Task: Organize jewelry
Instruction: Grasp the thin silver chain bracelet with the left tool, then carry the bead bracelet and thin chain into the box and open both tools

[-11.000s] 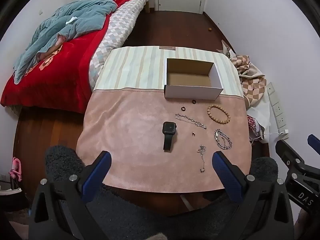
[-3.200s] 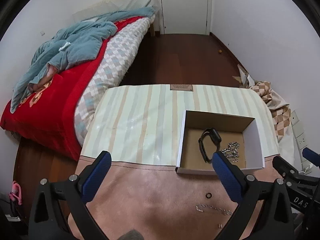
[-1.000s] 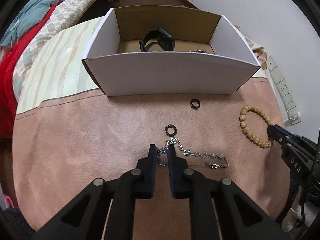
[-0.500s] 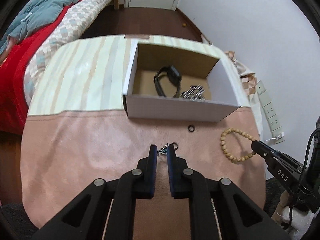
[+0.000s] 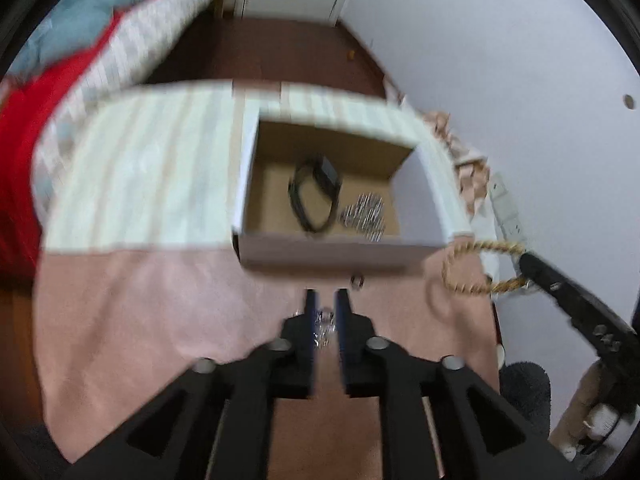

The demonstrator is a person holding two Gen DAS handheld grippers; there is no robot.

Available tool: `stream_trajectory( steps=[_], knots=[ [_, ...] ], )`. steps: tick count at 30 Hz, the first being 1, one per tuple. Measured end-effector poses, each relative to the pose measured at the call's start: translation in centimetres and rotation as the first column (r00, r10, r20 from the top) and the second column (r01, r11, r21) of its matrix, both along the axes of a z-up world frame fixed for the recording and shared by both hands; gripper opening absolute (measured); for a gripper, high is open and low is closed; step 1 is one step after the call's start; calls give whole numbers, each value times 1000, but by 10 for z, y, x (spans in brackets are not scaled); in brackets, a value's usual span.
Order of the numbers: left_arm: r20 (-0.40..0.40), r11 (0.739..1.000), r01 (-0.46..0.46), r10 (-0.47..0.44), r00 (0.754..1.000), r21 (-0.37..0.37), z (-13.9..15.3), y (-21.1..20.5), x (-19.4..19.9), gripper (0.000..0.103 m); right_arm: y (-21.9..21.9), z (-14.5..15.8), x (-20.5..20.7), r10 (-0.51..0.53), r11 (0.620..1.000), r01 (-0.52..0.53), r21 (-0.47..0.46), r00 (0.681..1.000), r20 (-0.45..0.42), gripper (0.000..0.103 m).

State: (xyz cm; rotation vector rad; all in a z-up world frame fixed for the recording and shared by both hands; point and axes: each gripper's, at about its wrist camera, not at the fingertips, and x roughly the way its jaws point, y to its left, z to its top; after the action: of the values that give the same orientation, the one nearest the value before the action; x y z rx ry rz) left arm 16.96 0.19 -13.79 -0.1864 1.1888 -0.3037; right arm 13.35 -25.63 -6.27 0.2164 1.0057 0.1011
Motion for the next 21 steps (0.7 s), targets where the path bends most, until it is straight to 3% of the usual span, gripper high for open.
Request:
stream_trajectory(
  steps=[2,7,11,13,14,15,21],
  knots=[
    [-35,1000,10,-9,999,13,-21,-5,4,35,1,-7,2,-5,1000,4,-15,1000,-6,9],
    [-55,996,71,-69,996,46,-47,-29,1,36,-1,-36,2,-27,999,25,-37,998,-55,9],
    [-55,977,129,-121,991,170,-65,-54,-3,36,-5,-55,0,-41,998,36,-52,995,-90,9],
    [-18,967,136,-135,991,214,-65,-61,-5,35,-6,-61,-2,-49,997,44,-59,994,-98,9],
    [-2,965,141,-144,990,221,-65,-63,-7,26,-7,-64,-2,-52,997,46,-62,993,-103,9],
    [6,966,143,-148,989,217,-65,-64,-7,3,-7,-66,-2,-53,997,46,-65,993,-106,9],
    [46,989,99,-105,993,111,-50,-44,-11,0,-9,-67,-4,-55,997,49,-59,993,-108,9]
  ],
)
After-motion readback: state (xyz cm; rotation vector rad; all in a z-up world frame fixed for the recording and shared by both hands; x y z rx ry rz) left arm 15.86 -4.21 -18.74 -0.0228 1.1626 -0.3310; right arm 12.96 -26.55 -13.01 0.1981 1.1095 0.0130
